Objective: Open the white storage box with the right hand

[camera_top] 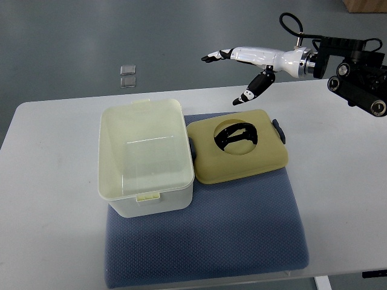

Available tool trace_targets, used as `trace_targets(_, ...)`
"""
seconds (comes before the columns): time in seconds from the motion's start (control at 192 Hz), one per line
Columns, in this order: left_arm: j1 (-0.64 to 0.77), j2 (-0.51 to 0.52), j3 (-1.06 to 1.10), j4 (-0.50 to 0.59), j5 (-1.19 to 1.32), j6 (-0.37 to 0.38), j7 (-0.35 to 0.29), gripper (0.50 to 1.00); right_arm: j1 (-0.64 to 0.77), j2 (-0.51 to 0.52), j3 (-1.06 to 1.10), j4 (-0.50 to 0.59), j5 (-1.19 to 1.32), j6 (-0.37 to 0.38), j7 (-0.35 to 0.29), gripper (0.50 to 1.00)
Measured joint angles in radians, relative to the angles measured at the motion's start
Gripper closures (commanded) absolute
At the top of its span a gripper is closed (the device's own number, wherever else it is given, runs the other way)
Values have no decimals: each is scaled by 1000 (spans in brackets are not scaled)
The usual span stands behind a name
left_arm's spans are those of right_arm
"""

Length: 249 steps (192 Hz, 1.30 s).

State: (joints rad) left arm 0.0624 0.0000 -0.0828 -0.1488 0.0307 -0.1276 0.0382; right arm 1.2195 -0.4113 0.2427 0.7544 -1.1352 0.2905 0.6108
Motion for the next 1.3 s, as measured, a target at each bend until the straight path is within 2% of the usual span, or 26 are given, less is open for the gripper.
trace_targets(0.109, 0, 0, 0, 0, 0, 0, 0, 500, -14, 11, 51, -33, 310, 119, -4, 574)
trace_targets(0.167, 0, 0, 0, 0, 0, 0, 0, 500, -38, 17, 55, -53, 484, 159, -42, 572)
trace_targets(0.271, 0, 0, 0, 0, 0, -1, 0, 500, -96, 58, 56, -80, 814, 197, -198, 572)
trace_targets(0.391, 0, 0, 0, 0, 0, -1, 0, 500, -157, 103, 56, -113, 1221, 190, -404, 570)
trace_targets(0.48, 0, 0, 0, 0, 0, -1, 0, 500, -177, 116, 56, -129, 1465, 171, -500, 570)
trace_targets(0.521, 0, 0, 0, 0, 0, -1, 0, 500, -182, 119, 56, -133, 1520, 162, -525, 570)
trace_targets(0.631, 0, 0, 0, 0, 0, 0, 0, 500, -191, 123, 55, -147, 1573, 149, -549, 570)
trace_targets(1.136, 0, 0, 0, 0, 0, 0, 0, 500, -218, 152, 50, -158, 1586, 159, -556, 572)
trace_targets(1.298, 0, 0, 0, 0, 0, 0, 0, 500, -218, 153, 50, -158, 1590, 151, -580, 570)
